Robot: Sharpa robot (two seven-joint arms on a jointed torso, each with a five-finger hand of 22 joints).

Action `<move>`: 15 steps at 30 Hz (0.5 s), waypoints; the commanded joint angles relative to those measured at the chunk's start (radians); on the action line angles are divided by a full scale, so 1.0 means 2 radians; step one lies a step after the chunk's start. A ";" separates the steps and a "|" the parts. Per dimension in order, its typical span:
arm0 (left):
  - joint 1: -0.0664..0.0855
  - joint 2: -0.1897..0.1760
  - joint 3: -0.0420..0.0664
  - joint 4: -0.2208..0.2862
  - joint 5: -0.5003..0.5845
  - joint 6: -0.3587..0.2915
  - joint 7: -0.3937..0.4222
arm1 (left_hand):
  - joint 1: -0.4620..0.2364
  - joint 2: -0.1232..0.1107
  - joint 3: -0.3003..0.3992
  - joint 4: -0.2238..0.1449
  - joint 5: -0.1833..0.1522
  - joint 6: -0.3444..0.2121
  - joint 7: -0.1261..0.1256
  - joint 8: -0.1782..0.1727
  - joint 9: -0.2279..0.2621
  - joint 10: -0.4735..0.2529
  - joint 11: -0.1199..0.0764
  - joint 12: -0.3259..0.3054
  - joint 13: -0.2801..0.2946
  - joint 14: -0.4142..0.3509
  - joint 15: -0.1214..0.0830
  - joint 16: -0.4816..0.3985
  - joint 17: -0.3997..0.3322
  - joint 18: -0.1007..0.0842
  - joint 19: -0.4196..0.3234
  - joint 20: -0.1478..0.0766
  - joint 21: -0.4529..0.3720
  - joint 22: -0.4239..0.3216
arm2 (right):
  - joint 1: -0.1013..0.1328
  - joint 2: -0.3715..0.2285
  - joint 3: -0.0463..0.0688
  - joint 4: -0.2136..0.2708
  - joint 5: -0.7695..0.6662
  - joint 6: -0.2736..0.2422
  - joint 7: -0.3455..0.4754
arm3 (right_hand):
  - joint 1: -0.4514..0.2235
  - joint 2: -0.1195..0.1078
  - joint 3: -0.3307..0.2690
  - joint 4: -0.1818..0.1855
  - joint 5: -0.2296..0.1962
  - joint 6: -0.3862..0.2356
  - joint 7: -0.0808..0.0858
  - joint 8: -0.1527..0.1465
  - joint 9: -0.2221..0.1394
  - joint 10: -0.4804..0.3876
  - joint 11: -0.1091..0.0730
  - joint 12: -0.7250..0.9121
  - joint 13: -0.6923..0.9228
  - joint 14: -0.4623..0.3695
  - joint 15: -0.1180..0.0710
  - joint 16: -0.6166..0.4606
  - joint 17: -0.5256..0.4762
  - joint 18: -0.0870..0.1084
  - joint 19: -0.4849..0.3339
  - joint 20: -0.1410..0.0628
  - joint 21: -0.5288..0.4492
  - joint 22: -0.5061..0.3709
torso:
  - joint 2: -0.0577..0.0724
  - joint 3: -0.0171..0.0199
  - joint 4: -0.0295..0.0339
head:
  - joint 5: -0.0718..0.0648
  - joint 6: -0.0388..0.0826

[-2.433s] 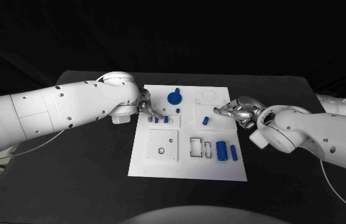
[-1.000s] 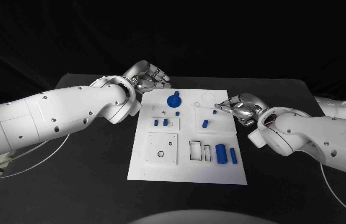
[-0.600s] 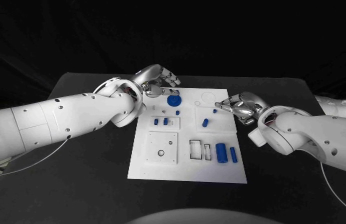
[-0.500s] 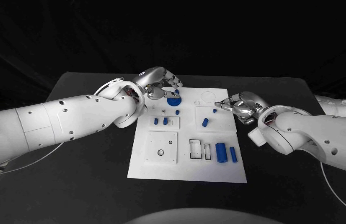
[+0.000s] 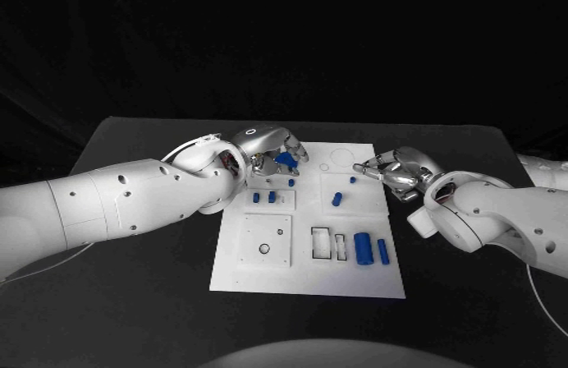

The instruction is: Assemble the parts on the task board

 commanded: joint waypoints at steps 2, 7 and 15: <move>-0.001 0.005 0.000 -0.003 -0.057 0.045 -0.018 | 0.006 0.002 0.006 0.000 -0.002 0.004 0.000 0.002 -0.003 0.003 -0.002 -0.001 -0.004 0.051 0.001 0.001 0.132 -0.008 0.053 0.003 0.001 0.132 | 0.000 0.001 0.000 0.001 0.000 -0.001 0.009 | -0.001 0.005 -0.003 0.001 0.003 0.004 0.002 0.002 0.000 0.051 0.003 0.001 0.132 0.052 0.004 0.002 0.132 -0.003 0.051 0.004 0.002 0.132 | 0.000 -0.0001 0.0000 | 0.000 -0.001; -0.001 0.009 0.000 -0.008 -0.074 0.058 -0.026 | 0.007 0.003 0.010 0.001 -0.002 0.010 0.001 0.002 -0.005 0.006 -0.005 -0.001 -0.010 0.051 -0.001 0.001 0.132 -0.008 0.053 0.001 0.001 0.132 | 0.000 0.001 0.000 0.000 0.000 0.000 0.009 | -0.001 0.006 -0.003 0.001 0.003 0.004 0.002 0.002 0.000 0.051 0.003 0.001 0.132 0.052 0.004 0.002 0.132 -0.003 0.051 0.004 0.002 0.132 | -0.001 0.0000 0.0001 | -0.001 -0.001; -0.002 0.016 0.000 -0.017 -0.106 0.074 -0.035 | 0.008 0.004 0.015 0.001 -0.002 0.014 0.004 0.001 -0.010 0.008 -0.011 -0.001 -0.017 0.051 -0.006 0.001 0.132 -0.008 0.053 -0.002 0.001 0.132 | 0.000 0.002 0.000 0.000 0.000 0.000 0.008 | -0.001 0.006 -0.003 0.001 0.003 0.004 0.002 0.002 0.000 0.051 0.003 0.001 0.132 0.052 0.004 0.002 0.132 -0.003 0.051 0.004 0.002 0.132 | 0.000 0.0001 0.0003 | -0.001 -0.001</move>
